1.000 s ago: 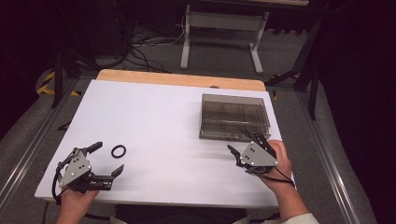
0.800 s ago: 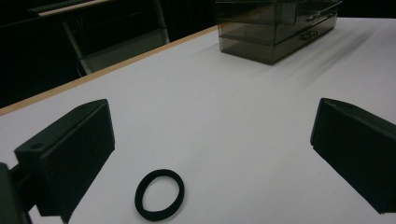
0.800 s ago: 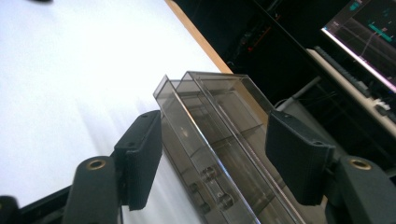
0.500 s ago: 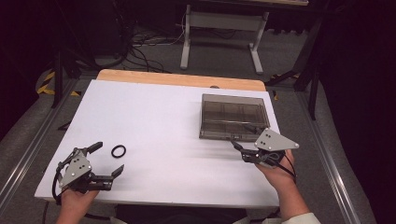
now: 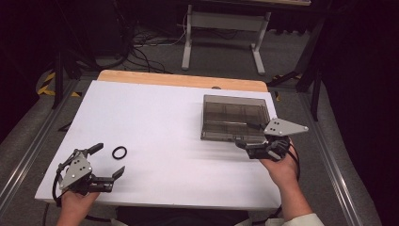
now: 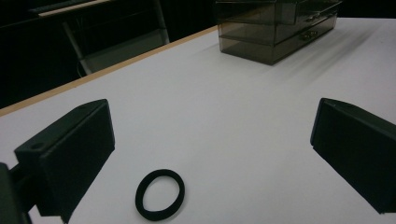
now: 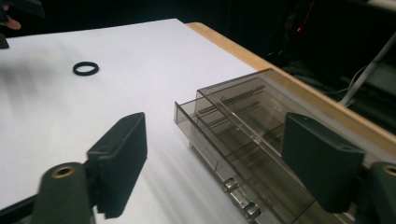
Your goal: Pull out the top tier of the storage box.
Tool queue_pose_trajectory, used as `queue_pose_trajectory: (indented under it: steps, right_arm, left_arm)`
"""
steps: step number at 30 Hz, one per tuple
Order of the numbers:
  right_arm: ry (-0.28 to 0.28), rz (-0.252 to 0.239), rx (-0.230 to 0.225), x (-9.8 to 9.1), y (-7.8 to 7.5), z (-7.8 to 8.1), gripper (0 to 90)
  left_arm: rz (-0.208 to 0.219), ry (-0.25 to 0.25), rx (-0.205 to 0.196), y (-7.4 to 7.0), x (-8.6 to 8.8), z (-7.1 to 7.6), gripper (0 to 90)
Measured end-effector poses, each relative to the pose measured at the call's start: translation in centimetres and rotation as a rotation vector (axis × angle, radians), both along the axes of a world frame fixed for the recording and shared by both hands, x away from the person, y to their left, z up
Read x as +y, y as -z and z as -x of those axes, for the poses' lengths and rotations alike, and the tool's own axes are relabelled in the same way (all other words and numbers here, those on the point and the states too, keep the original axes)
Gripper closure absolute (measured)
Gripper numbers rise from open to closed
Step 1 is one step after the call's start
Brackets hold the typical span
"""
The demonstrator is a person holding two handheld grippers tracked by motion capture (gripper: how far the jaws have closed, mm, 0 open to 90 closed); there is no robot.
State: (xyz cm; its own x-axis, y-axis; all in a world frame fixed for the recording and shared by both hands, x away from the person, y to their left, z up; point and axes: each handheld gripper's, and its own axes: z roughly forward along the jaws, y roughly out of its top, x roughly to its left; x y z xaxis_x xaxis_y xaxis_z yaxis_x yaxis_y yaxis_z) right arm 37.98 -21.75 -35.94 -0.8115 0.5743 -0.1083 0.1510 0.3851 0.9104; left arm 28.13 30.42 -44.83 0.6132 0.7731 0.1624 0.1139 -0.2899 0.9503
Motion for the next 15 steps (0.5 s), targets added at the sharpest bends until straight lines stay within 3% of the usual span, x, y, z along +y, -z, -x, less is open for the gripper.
queue_pose_trajectory:
  steps: [1,4,15]
  right_arm:
    - [0.000,0.000,0.000,0.0,0.0,0.0,21.7]
    - [-0.002,-0.021,0.059,-0.3,0.1,-0.8,18.6]
    - [0.001,0.016,0.077,-0.7,-0.6,-1.4,22.0]
  left_arm:
    - [0.000,0.000,0.000,0.0,0.0,0.0,0.7]
    - [0.000,0.000,0.000,0.0,0.0,0.0,0.7]
    - [0.000,0.001,0.001,0.0,0.0,0.0,0.7]
